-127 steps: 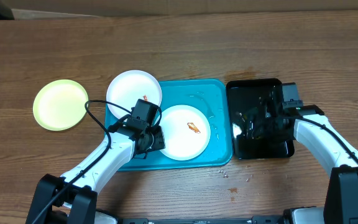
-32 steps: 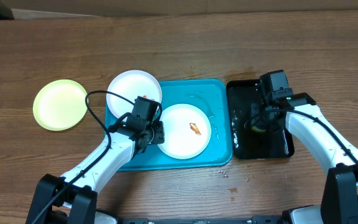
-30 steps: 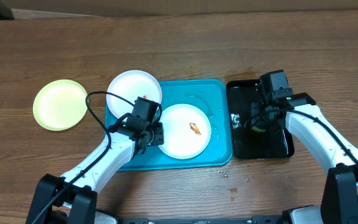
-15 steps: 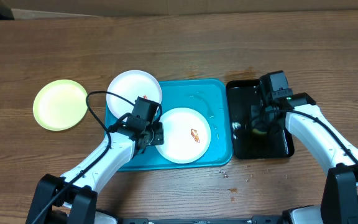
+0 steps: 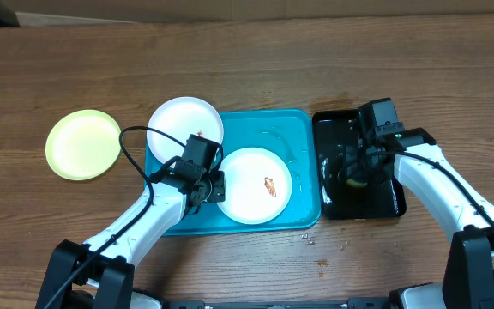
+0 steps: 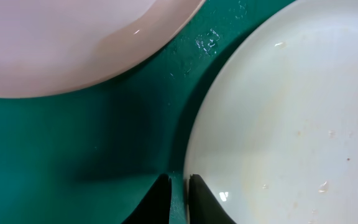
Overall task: Clean dirty plates on tray and stack at the side
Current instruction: 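Carry the sponge leftward onto the lower white plate with the right gripper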
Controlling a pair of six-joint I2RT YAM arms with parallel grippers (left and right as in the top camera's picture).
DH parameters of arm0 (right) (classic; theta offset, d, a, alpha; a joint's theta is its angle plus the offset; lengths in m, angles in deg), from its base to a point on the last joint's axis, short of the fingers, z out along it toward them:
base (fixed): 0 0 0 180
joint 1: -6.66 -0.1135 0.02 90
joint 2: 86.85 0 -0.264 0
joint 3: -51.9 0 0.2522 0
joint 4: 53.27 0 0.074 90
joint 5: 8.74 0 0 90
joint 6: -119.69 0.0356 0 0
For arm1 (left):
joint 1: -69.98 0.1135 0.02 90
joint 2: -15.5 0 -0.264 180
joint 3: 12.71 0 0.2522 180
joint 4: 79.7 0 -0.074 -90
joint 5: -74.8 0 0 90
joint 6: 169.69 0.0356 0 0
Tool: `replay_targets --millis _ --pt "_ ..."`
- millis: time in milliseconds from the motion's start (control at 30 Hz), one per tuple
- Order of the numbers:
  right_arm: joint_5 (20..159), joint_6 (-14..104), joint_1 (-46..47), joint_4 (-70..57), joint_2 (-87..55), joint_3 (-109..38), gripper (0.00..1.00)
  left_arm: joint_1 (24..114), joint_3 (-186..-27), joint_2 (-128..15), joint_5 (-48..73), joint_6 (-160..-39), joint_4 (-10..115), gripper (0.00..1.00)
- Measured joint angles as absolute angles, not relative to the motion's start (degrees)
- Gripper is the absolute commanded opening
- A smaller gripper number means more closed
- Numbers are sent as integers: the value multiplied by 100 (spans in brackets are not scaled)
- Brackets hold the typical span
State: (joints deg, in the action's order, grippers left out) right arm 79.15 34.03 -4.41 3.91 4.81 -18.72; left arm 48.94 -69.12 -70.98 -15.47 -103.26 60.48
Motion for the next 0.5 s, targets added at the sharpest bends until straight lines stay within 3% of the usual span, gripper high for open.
replay_targets --millis 167,267,500 --pt "7830 3193 -441 339 481 -1914 4 4894 -6910 -7107 -1547 -10324 6277 10" --pt "7806 3084 -441 369 481 -2045 4 4894 -6908 -7120 -1547 -10326 6435 22" --pt "7797 2880 -441 706 481 -2694 4 4894 -6910 -7157 -1547 -10317 6360 15"
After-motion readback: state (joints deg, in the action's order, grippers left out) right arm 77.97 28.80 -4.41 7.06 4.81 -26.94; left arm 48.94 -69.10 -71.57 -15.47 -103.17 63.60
